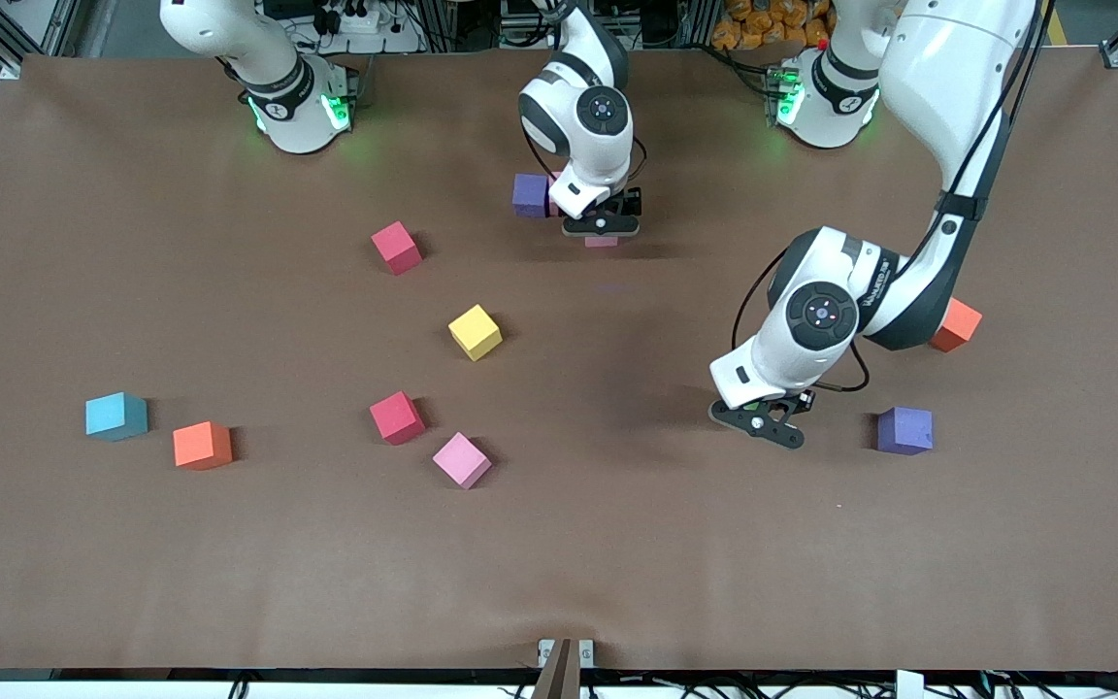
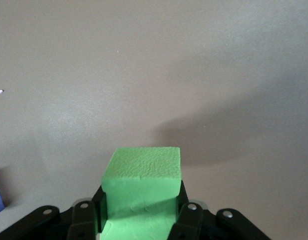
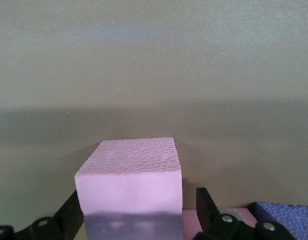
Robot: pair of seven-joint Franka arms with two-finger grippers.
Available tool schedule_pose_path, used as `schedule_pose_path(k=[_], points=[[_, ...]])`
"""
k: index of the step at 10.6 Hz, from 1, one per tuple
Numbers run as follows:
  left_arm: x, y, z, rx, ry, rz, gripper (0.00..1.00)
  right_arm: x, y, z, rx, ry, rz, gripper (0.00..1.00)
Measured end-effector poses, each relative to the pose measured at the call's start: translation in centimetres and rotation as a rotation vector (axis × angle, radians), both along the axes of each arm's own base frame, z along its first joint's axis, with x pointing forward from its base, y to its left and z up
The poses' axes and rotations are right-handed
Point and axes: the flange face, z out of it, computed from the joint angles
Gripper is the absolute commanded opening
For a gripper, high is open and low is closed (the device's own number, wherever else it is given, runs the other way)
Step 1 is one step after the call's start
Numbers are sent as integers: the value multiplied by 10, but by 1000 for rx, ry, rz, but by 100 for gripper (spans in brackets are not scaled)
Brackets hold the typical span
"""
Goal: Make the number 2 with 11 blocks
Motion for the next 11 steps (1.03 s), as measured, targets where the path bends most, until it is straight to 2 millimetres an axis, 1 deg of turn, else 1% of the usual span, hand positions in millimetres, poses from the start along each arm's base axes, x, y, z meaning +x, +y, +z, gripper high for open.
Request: schedule_pose_path(k=[2, 3, 5, 8, 11], points=[[-1, -1, 7, -4, 2, 7, 38, 1, 0, 0, 1, -1, -1, 98], [-3, -2, 10, 0, 9, 16, 38, 2, 0, 2, 2, -3, -4, 100], [-10, -9, 19, 4, 21, 40, 38, 9, -1, 9, 11, -6, -13, 100], [-22, -26, 32, 4, 34, 69, 38, 20, -9, 33, 24, -1, -10, 100], [-32, -41, 34, 5, 49, 94, 38, 39, -27, 64, 64, 10, -35, 100]])
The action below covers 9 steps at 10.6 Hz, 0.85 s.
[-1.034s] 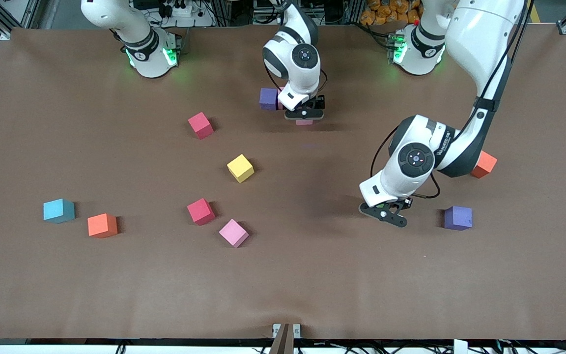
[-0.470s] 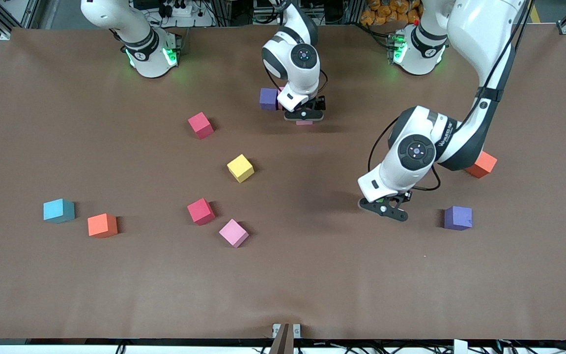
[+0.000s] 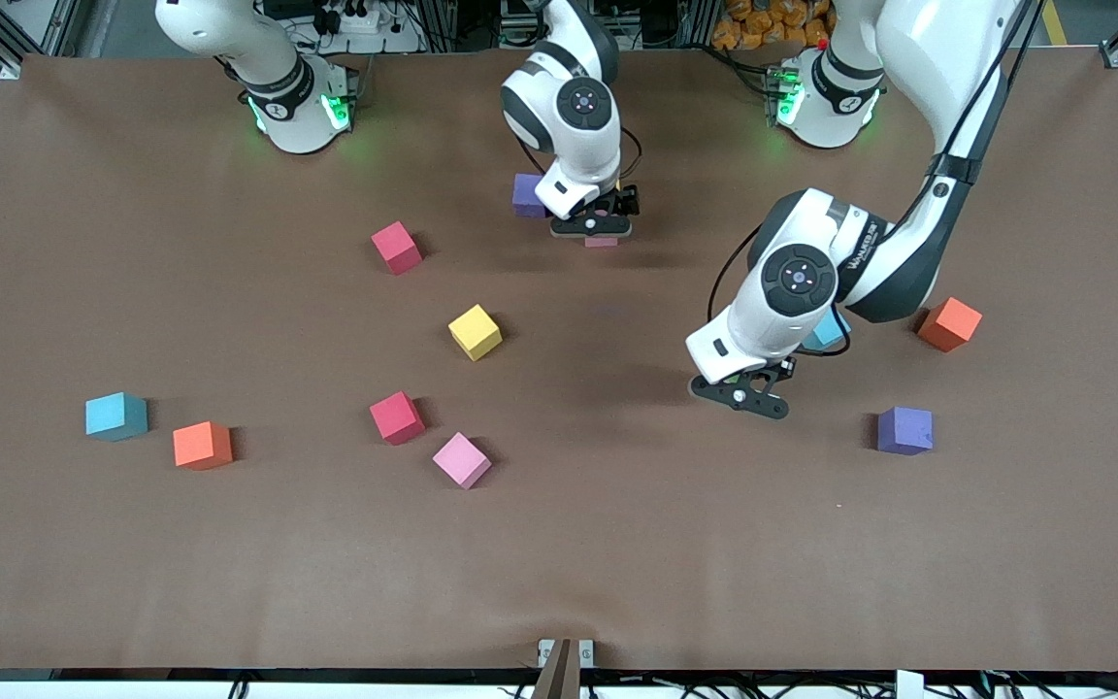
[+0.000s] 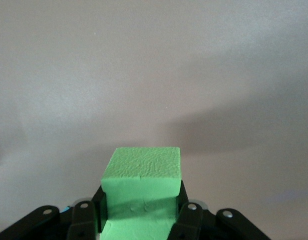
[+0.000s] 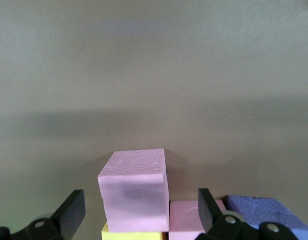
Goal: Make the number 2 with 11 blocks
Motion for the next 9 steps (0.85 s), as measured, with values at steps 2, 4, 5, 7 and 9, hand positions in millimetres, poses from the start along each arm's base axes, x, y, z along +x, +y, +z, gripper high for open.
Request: schedule_pose_path(k=[2, 4, 5, 7, 9], points=[[-5, -7, 0, 2, 9, 13, 37, 17, -23, 22, 24, 10, -13, 100], [-9, -12, 0, 1, 12, 22, 38, 47, -60, 47, 16, 6, -38, 100], [-10, -15, 0, 1, 13, 29, 38, 68, -84, 60, -2, 9, -56, 100], [-14, -21, 0, -2, 15, 41, 37, 115, -136, 82, -2, 6, -99, 100], [-18, -27, 0, -3, 17, 59, 37, 160, -186, 93, 15, -5, -177, 100]])
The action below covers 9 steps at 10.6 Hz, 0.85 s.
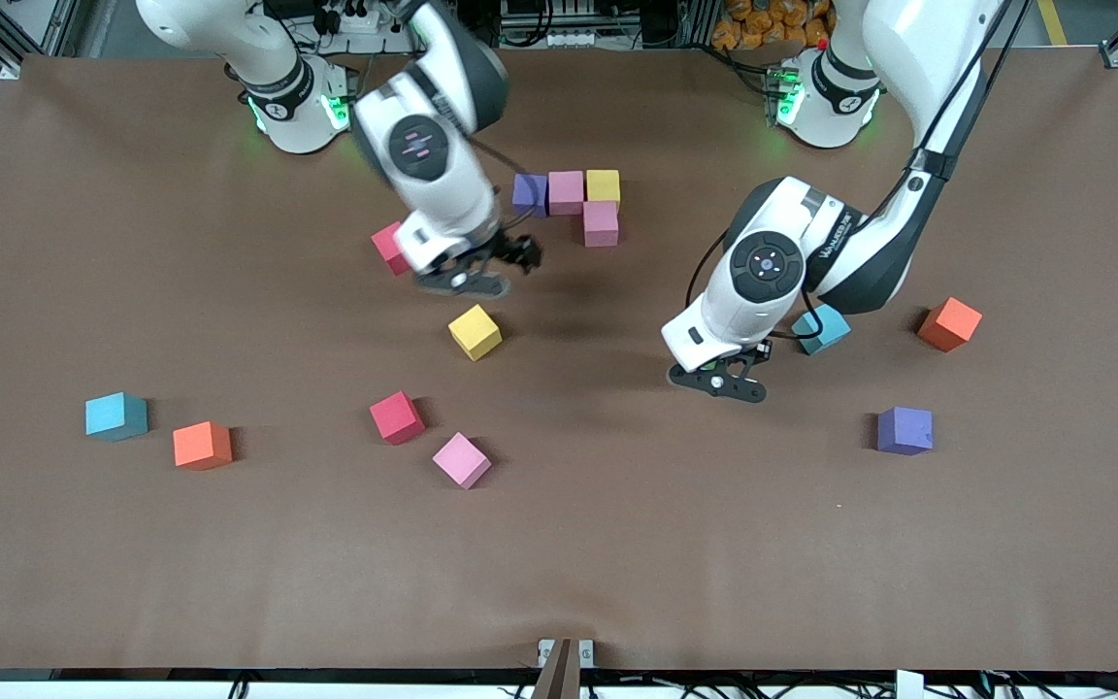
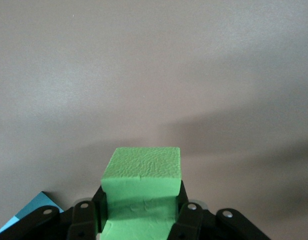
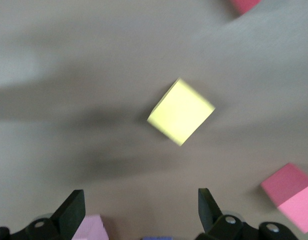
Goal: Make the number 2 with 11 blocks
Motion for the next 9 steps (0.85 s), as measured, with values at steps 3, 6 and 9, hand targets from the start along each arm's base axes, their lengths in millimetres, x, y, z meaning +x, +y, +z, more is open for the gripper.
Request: schedule_pose_path(k=[3, 6, 9], points=[[-9, -10, -2, 2, 10, 19, 37, 51, -67, 3, 1, -16, -124, 100], [-23, -30, -5, 6, 16, 45, 37, 93, -125, -15, -20, -13, -218, 100], [-42, -50, -12, 23, 25, 99, 37, 126, -150, -53, -59, -8, -278, 100]])
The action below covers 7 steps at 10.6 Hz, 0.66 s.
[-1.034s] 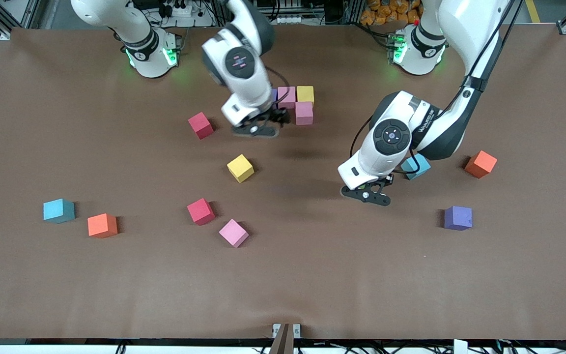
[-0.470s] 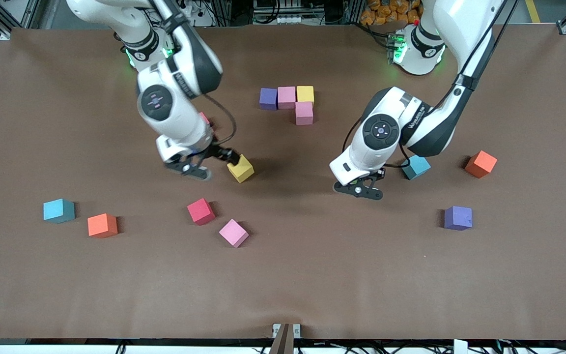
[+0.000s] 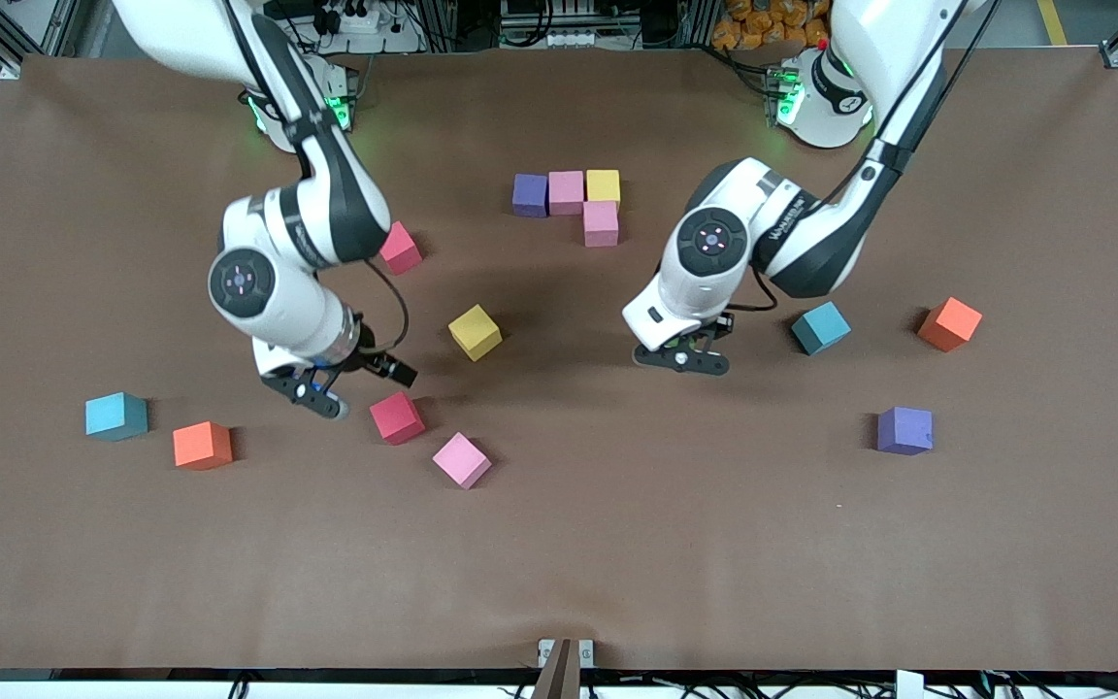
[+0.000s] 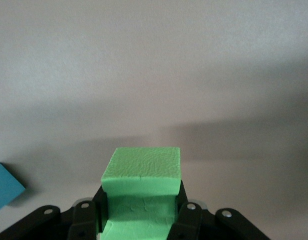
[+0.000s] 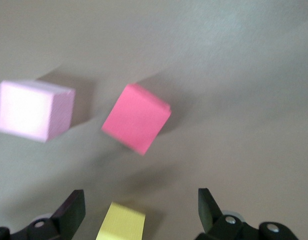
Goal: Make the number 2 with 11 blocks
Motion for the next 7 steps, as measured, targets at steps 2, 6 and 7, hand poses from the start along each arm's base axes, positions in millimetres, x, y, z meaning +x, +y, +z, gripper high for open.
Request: schedule_pose_path(k=[2, 6, 7], points=[[-12, -8, -7, 11, 14, 29, 36, 23, -24, -19, -18, 1, -55, 100], [-37, -35, -8, -1, 21, 73, 33, 46, -24, -27, -30, -10, -182, 100], [-42, -40, -11, -9, 19, 96, 33, 48, -24, -28, -28, -5, -215, 100]])
